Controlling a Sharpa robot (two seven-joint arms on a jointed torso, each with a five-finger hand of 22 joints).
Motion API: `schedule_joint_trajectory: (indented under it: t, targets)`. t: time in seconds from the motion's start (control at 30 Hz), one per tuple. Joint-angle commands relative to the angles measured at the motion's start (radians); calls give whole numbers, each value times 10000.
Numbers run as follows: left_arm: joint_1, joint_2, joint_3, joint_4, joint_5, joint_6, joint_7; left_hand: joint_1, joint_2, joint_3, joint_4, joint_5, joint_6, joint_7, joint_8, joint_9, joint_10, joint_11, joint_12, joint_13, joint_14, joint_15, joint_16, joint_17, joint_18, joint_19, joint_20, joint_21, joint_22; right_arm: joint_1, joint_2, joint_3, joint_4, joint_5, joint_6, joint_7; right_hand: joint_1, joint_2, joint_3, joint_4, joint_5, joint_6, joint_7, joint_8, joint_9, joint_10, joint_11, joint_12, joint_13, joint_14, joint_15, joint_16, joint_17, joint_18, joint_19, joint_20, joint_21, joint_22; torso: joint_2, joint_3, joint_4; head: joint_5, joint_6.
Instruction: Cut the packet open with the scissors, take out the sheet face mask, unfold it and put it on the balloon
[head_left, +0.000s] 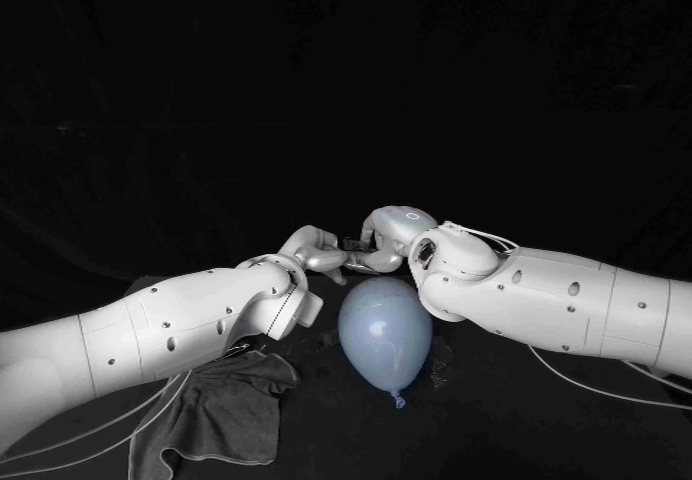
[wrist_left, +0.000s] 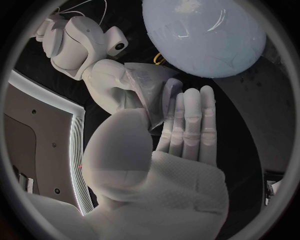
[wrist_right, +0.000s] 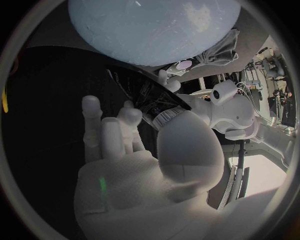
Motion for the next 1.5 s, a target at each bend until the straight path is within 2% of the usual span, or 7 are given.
schedule_joint_trajectory:
  t: [0.03, 0.37, 0.77, 0.97, 1.2, 1.33, 1.5]
  targets:
    - [141, 0, 39, -34, -39, 22, 164, -386, -88, 886, -825, 10, 70, -46, 88, 442, 459, -310, -69, 11, 80, -37, 69, 27, 79, -87, -74, 281, 185, -18, -178, -24, 118, 916, -642, 1505, 243, -200, -239, 112, -236, -296, 167, -237, -137, -687, 148, -546, -528, -757, 153, -424, -736, 78, -273, 153, -478, -190, 1, 7, -3, 36, 10]
    - [487, 3, 24, -229, 59, 525, -341, -1252, -107, 1520, -1577, 28, 182, -102, 148, 663, 741, -380, -306, 43, 130, -89, 209, 69, 76, -593, -127, 1159, 773, 61, -969, -26, 1088, 1326, -1828, 3489, 855, -218, -605, 268, -679, -465, 217, -435, -297, -1035, 219, -329, -854, -1270, 233, -473, -1212, 188, -304, 346, -931, -365, 6, 12, -5, 152, 11]
    - [737, -16, 7, -407, -342, 1477, -1413, -1525, -120, 1727, -1902, 51, 267, -134, 132, 745, 857, -404, -424, 59, 103, -108, 325, 143, 69, -915, -117, 1572, 1052, 141, -1925, -25, 2072, 852, -3579, 4546, 1761, -25, -401, 271, -540, 21, 129, -421, -422, 156, 103, 1713, 71, 219, 110, 786, 274, 246, 280, 294, -685, -46, 10, 3, 3, 302, 9]
    - [757, 1, 5, -408, -602, 1630, -1763, -1644, -96, 1796, -2037, 59, 322, -152, 128, 794, 947, -425, -461, 82, 109, -127, 497, 245, 84, -1041, -120, 1873, 1241, 148, -2233, -18, 2396, 500, -3958, 4587, 2104, -18, -200, 167, -636, 450, 55, -386, -484, 1146, 15, 3313, 1242, 1127, 42, 1422, 1403, 28, 1203, 228, 802, 592, 22, -7, 20, 372, -2]
    - [771, 45, 4, -453, -752, 1641, -2017, -1782, -113, 1931, -2202, 114, 403, -189, 141, 870, 1073, -466, -478, 127, 165, -171, 745, 333, 100, -1157, -162, 2312, 1508, 150, -2444, -8, 2912, -137, -3809, 4623, 2534, 480, 2, -25, -284, 1200, -206, -248, -493, 2589, -215, 5351, 3066, 2374, -186, 2106, 3137, -318, 2515, 11, 3067, 1310, 11, -1, -2, 501, -73]
    - [779, 89, 1, -492, -793, 1658, -2136, -1900, -159, 2022, -2296, 339, 461, -217, 162, 926, 1153, -494, -476, 164, 195, -200, 873, 356, 104, -1231, -197, 2580, 1667, 150, -2380, -5, 3129, -529, -3169, 4406, 2503, 749, -73, -52, -361, 1348, -261, -316, -509, 3162, -272, 6093, 3806, 2863, -256, 2324, 3895, -518, 3166, -84, 4268, 1556, 6, 5, 11, 531, -99]
    - [789, 151, -2, -538, -814, 1704, -2218, -1991, -188, 2060, -2347, 533, 487, -231, 172, 964, 1187, -509, -483, 187, 208, -215, 947, 357, 104, -1293, -217, 2751, 1768, 150, -2172, -5, 3242, -1078, -1985, 3832, 2415, 825, -158, -47, -443, 1434, -301, -353, -505, 3425, -303, 6477, 4205, 3049, -287, 2405, 4209, -593, 3408, -122, 4725, 1647, 7, -8, -8, 524, -112]
